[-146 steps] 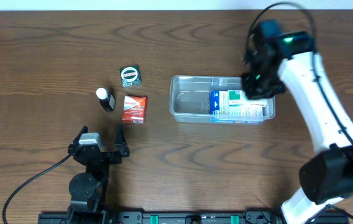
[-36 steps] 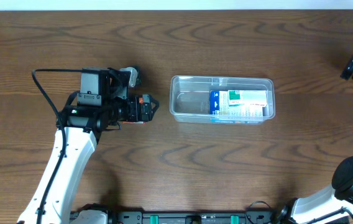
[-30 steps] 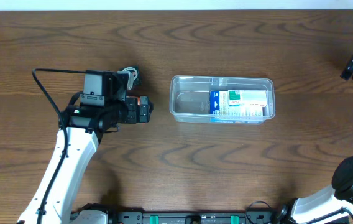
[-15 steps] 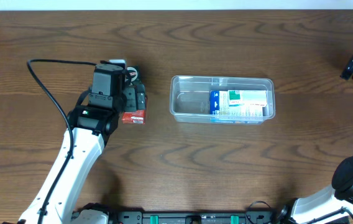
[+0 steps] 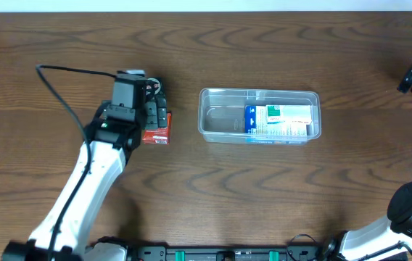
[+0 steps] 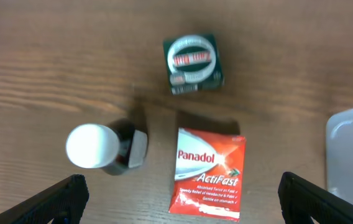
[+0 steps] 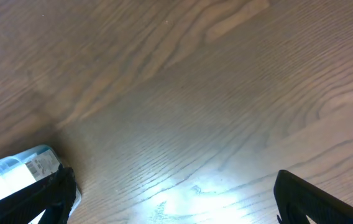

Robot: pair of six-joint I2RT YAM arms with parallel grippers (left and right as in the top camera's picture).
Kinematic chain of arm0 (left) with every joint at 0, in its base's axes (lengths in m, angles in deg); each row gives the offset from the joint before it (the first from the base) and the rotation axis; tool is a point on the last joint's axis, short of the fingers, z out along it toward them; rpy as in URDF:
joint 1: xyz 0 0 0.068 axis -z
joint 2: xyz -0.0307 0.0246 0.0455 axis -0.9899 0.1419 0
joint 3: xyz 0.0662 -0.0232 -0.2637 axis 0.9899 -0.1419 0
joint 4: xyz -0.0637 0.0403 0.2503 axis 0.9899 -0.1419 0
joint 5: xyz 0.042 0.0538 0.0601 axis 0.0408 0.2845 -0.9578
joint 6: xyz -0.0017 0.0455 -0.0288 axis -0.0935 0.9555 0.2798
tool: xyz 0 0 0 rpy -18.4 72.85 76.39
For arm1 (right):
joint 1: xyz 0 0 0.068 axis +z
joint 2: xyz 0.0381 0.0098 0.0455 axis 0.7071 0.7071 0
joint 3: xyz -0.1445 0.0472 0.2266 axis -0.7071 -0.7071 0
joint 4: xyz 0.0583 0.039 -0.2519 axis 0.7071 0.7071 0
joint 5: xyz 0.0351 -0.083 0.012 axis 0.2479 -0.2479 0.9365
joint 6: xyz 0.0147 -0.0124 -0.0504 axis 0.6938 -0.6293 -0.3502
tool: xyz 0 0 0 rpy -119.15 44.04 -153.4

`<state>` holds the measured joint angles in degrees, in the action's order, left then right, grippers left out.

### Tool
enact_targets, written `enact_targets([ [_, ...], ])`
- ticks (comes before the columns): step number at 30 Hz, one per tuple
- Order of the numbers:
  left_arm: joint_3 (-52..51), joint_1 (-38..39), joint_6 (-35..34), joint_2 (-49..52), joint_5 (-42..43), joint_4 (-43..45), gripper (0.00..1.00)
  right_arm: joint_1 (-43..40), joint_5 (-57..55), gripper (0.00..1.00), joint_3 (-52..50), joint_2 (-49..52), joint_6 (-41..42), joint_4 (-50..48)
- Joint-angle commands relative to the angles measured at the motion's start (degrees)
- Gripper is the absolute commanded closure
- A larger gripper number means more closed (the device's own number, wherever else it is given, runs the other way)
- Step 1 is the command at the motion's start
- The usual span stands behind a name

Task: Pack container
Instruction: 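Lower left gripper over the red packet and grasp it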

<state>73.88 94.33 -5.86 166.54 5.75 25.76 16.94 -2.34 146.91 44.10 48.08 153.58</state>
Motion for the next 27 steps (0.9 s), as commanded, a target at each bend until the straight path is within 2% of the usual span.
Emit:
enact_targets([
  [1,-0.33,0.24,-0.31,3.78,2.36,-0.72,0.02,-0.17,0.17,0.01,0.72,-0.9,0.7,0.02],
  [4,-0.33,0.87,-0.28,6.64,4.39,-0.79,0.02,-0.17,0.17,0.01,0.72,-0.9,0.7,0.02],
  [18,-0.33,1.09,-0.55,17.05,3.85,2.32,0.02,-0.17,0.15,0.01,0.72,-0.9,0.7,0.02],
  [27,-0.33,1.09,-0.55,20.52,4.07,4.28,0.02,-0.17,0.17,0.01,0.72,-0.9,0.7,0.02],
])
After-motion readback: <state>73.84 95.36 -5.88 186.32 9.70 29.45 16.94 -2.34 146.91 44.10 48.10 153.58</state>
